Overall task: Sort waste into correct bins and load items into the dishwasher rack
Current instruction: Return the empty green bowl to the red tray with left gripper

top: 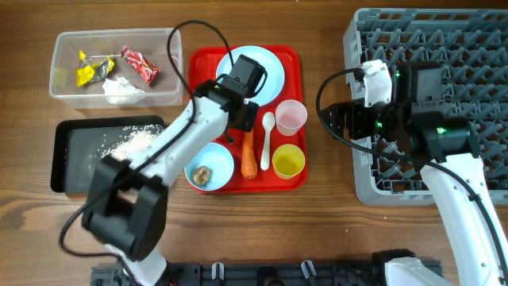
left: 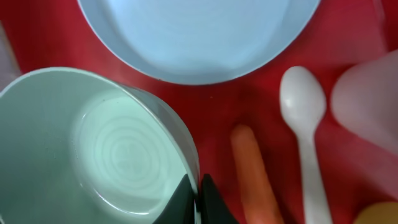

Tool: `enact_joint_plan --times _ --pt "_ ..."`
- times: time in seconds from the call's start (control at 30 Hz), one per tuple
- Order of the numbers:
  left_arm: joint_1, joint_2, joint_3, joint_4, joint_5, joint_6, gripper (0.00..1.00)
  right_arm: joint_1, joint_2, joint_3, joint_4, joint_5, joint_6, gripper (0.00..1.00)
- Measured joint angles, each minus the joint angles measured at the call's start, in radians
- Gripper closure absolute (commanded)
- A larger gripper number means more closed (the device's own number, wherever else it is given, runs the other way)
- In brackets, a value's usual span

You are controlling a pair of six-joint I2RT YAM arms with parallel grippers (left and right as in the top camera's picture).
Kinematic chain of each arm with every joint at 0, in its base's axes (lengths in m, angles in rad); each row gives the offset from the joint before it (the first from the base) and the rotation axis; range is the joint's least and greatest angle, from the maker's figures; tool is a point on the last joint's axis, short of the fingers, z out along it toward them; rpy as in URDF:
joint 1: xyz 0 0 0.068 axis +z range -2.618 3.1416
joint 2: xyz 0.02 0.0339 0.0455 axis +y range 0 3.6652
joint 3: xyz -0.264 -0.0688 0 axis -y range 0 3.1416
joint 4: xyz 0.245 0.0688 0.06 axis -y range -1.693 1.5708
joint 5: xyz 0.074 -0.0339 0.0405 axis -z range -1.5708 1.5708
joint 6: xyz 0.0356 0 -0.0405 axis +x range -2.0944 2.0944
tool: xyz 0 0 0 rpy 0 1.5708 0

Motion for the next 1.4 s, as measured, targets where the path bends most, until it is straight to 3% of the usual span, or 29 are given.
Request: enact_joint_plan --times 0.47,0.67,0.77,0.9,1.03,1.17,1.4 --pt "0.000 0.056 0.000 0.008 -0.015 0.000 0.89 0.000 0.000 0.000 0.000 0.000 0.000 0.00" --pt "0.000 0.056 0.000 -0.004 -0.019 -0.002 0.72 0.000 0.000 0.000 0.000 0.000 0.000 0.00" --pt "0.000 0.056 0.001 -0.018 -0.019 -0.006 0.58 0.000 0.000 0.000 0.000 0.000 0.000 0.00" --pt "0.000 0.053 0.087 -0.137 -0.019 -0.008 0.54 0.000 0.000 0.000 0.001 0.000 0.000 0.00" --pt "-0.002 0.006 0.226 -0.290 -0.017 -0.078 0.55 0.000 0.001 0.000 0.001 0.000 0.000 0.00" --pt "-0.002 -0.049 0.242 -0.460 0.031 -0.205 0.56 0.000 0.015 0.000 0.001 0.000 0.000 0.00" --pt "-0.091 -0.043 0.034 -0.407 0.130 -0.336 0.55 0.000 0.033 0.000 0.000 0.000 0.000 0.00"
